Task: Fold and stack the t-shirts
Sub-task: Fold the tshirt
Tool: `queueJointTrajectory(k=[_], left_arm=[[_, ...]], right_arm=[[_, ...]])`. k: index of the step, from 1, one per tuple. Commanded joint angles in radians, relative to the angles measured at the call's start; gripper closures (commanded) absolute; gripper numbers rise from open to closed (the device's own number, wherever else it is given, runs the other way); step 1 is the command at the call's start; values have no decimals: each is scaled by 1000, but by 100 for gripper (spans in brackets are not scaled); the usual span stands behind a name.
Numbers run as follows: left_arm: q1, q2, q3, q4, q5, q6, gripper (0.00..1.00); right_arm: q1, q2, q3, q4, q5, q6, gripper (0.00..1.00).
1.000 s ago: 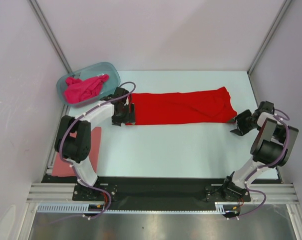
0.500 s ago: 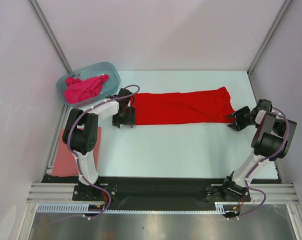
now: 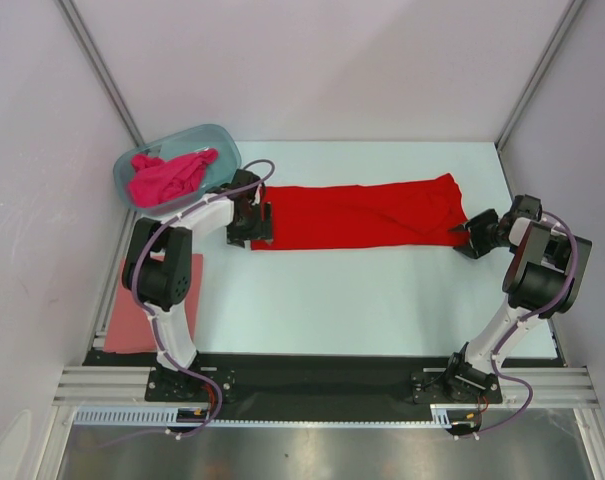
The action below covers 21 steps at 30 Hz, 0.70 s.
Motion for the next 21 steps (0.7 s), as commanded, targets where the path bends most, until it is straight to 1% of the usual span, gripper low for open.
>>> queueJointTrajectory(k=[1,4,5,8,13,17,21], left_arm=[[15,-3,9,21,50,-47,23],[18,-54,-17,70,30,-67,23],[19,-52,-13,58,25,-65,21],[44,-22,9,38,37,-84,21],[81,4,-3,16,85,-156,26],[84,11,-22,8,79,-234,27],[96,46,-24,16,108,-259,31]], right_arm=[[11,28,10,-8,49,0,41],[11,32,15,-10,45,0,41],[11,31,15,-7,45,0,41],[11,32,15,-8,48,2,41],[11,17,7,-27,75,5,41],[11,-3,-2,-28,85,5,41],[8,-12,-5,-33,81,3,41]])
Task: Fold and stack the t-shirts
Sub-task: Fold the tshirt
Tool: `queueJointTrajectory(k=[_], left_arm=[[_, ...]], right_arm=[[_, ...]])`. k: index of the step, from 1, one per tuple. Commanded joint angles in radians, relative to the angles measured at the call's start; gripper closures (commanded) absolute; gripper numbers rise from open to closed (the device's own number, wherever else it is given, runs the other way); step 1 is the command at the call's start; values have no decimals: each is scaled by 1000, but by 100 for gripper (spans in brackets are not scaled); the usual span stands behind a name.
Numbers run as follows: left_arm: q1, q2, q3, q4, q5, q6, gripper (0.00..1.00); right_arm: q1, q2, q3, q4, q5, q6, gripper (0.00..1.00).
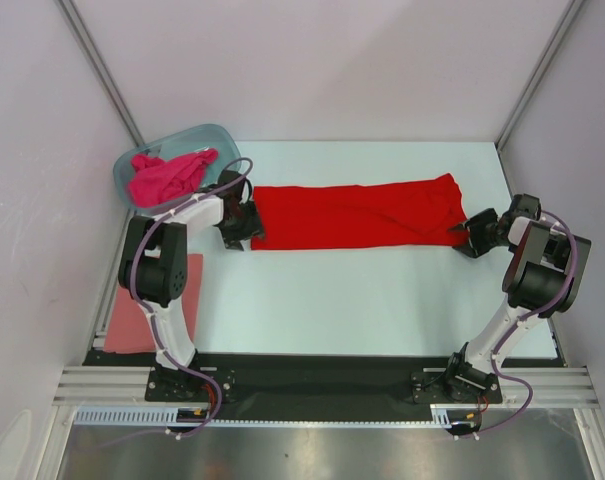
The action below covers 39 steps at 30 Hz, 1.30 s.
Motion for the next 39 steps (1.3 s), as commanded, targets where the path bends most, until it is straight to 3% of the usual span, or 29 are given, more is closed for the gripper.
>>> queueJointTrajectory(k=[1,20,30,32,33,36,39], left_arm=[[14,39,-1,1,42,-58,32],[31,90,-8,-89,51,-190,42],[48,108,-2,-60,57,-177,65],[49,108,-8,-54,72,-164,72],[48,107,-11,-45,77,-161,83],[49,102,-17,-31,88,-134,100],[48,91,-25,-32,82,-117,100]], right_arm=[[3,-23,-10,-37,72,-14,40],[-19,-93,-27,-56,106,-16,36],[22,-77,-30,-44,150,-6,36],[35,-77,-33,-28,172,13,36],[39,-78,-37,-19,179,23,36],[53,-89,-51,1,219,43,37],[62,-86,-57,32,245,55,43]])
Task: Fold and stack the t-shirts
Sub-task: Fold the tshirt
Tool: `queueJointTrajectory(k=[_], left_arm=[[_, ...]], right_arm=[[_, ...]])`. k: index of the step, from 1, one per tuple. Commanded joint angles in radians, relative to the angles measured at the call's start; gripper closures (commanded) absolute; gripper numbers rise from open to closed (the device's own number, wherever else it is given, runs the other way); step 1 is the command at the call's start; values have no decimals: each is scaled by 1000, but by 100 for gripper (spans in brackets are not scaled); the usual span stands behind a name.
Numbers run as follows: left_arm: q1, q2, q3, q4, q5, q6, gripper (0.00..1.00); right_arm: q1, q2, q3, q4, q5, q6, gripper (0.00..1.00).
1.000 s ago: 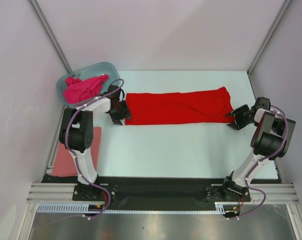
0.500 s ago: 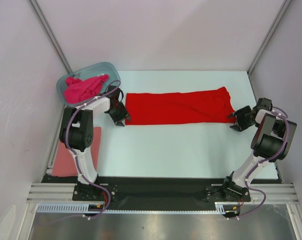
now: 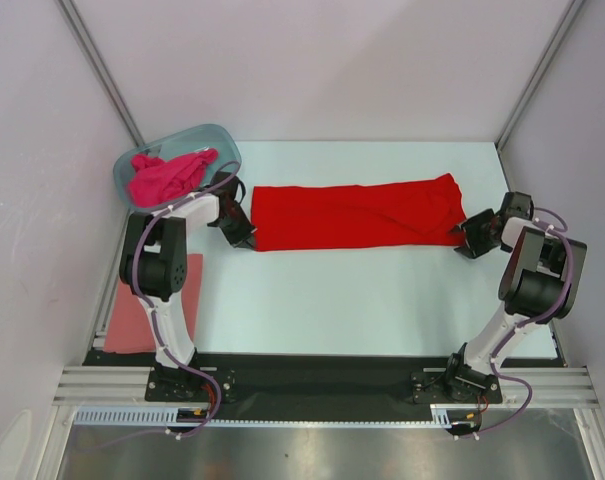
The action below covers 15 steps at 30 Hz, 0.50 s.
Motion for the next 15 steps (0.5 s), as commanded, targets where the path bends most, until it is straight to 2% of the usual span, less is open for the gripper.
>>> queueJointTrajectory(k=[1,8,15], left_arm=[[0,17,-47,6,-31,53,100],[-34,-77,-162,25,-33,76,100],[-204,-127,-256,33,-19,57,100]], right_arm=[[13,-17,-23,45,80,23,45],[40,38,1,166,107,30,71],[99,185,181,234,105,8,88]])
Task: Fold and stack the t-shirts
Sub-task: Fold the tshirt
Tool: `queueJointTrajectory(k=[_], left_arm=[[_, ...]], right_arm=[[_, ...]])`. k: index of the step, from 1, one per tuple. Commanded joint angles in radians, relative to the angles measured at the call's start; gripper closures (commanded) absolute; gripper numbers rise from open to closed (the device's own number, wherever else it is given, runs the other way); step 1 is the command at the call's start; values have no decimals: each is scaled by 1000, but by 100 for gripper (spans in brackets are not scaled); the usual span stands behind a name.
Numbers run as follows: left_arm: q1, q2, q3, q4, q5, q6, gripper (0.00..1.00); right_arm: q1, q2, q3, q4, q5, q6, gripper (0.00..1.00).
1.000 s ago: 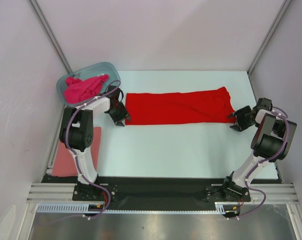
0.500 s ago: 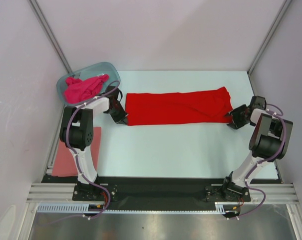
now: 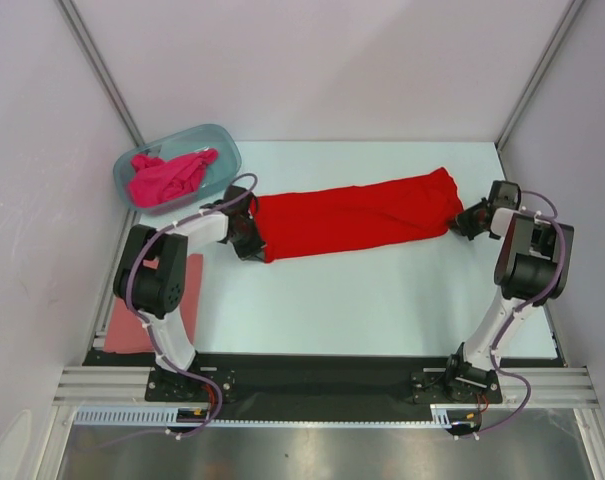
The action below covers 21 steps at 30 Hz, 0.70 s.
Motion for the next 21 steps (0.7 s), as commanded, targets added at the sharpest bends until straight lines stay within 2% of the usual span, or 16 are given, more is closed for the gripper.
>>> queueJointTrajectory(k=[1,4,8,13,16,21], left_arm=[[-121,-1,-80,-85,7,18,100],[-195,-18,-118,-86,15,19,100],[-272,-52,-188,-70,94,51,100],[-443,-101,-221,-71,134,102,100],[-564,-122,-247,-25,194,90,100],[-661,-132,-236,73,263,29,99]], right_arm=[[47,80,121,82,33,-16,89],[74,154,221,91,42,-16,90],[123,236,333,121,67,1,88],[181,345,471,185,78,10,87],[229,396,543,207,82,13,86],[284,468,629,226,70,48,85]])
